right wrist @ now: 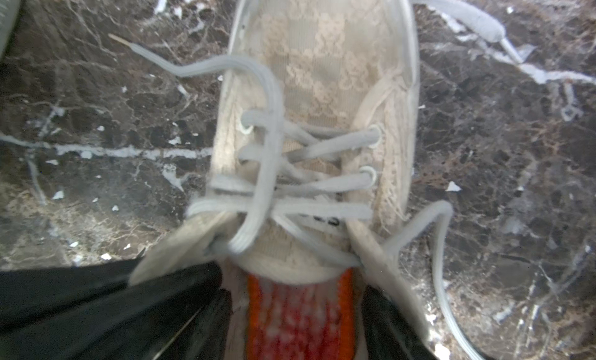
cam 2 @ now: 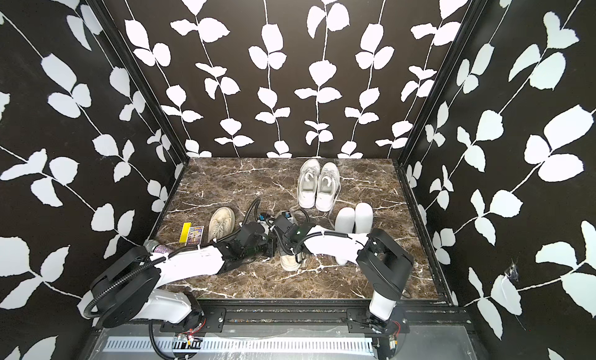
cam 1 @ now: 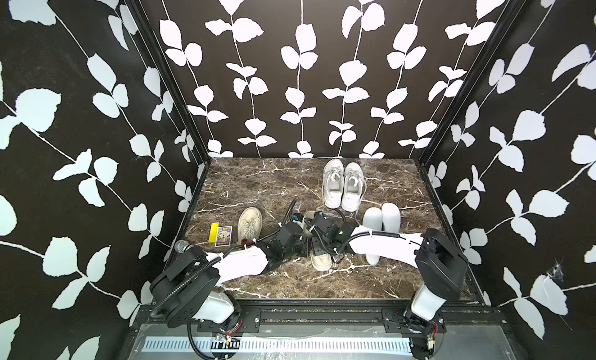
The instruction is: Remove the insole from the shoe
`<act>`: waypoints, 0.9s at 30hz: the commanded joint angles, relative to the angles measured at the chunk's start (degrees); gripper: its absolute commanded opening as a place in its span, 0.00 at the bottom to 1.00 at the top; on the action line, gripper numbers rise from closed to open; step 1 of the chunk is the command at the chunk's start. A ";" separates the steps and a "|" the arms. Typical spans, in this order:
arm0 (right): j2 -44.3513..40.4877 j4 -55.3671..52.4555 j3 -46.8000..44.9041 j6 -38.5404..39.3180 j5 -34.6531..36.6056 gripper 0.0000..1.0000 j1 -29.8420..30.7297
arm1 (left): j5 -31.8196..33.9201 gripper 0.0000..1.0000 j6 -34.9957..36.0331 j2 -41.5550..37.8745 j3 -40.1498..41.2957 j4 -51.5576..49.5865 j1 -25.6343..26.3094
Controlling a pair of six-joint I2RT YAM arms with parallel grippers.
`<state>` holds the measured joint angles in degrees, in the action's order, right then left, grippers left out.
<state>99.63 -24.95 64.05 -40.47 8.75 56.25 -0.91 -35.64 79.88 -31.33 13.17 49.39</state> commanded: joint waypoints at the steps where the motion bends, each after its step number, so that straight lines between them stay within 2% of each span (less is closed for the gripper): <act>1: 4.93 -4.17 1.47 0.10 -1.06 0.63 -0.23 | 0.37 0.00 -0.56 -1.21 1.07 1.28 0.32; 5: 7.61 -6.03 4.05 0.51 -1.85 0.54 -0.17 | 0.04 0.00 -1.47 -1.64 2.13 3.03 0.32; 8: 8.37 -6.08 4.69 0.32 -2.42 0.51 -0.18 | -0.19 0.00 -1.98 -1.66 2.80 4.07 0.40; 10: 9.09 -6.72 4.97 -0.36 -2.18 0.52 -0.10 | -0.23 0.00 -2.15 -1.64 3.00 4.40 0.37; 14: 11.29 -11.40 6.80 -2.54 0.24 0.61 -0.52 | 0.26 0.00 -2.24 -2.39 3.41 4.48 0.36; 17: 12.46 -12.09 7.50 -2.87 0.30 0.62 -0.70 | 1.27 0.00 -2.63 -3.49 4.23 4.74 0.37; 22: 16.33 -14.15 10.38 -2.30 -0.85 0.54 -0.70 | 1.56 0.00 -3.81 -3.98 5.47 6.26 0.37; 25: 18.32 -14.58 10.74 -2.38 -1.46 0.44 -1.02 | 1.26 0.00 -3.86 -3.58 5.32 6.63 0.45; 27: 18.82 -14.73 10.74 -2.72 -1.38 0.41 -1.39 | 1.52 0.00 -3.90 -3.86 5.45 6.63 0.54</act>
<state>111.15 -38.39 78.04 -42.17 8.38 55.70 0.30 -38.81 77.78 -26.83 19.18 49.47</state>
